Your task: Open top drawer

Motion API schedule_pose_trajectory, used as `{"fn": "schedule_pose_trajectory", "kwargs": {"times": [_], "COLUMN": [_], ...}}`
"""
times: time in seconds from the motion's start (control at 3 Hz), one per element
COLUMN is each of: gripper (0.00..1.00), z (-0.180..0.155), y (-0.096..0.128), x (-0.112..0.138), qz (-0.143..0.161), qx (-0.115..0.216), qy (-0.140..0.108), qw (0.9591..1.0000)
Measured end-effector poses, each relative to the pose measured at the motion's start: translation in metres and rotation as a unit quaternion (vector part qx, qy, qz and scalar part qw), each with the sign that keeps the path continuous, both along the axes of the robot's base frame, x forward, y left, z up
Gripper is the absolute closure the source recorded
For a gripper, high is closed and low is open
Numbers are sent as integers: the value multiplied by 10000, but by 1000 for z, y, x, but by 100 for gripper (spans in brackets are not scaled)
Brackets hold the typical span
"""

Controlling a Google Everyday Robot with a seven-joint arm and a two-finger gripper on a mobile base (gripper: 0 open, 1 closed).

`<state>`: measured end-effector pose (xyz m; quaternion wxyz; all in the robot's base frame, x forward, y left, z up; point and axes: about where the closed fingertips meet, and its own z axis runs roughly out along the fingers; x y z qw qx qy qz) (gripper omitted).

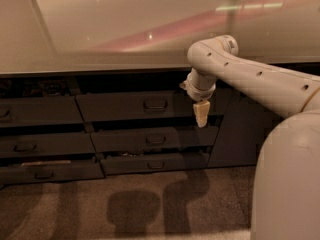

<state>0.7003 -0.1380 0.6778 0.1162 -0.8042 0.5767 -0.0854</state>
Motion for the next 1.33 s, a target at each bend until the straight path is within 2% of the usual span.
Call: {"fn": "schedule_pose_trajectory", "kwargs": {"times": [0.33,0.67,1.0,1.33], "gripper": [0,0,0,0], "z": [0,-8,-8,-20], "y": [0,-4,-5,-22], "x": [0,-2,-2,12], "qz": [1,54,52,-187], "qx": [-1,-144,-141,-91], "qy": [0,-262,-254,-147], "qw": [10000,9995,9996,9997]}}
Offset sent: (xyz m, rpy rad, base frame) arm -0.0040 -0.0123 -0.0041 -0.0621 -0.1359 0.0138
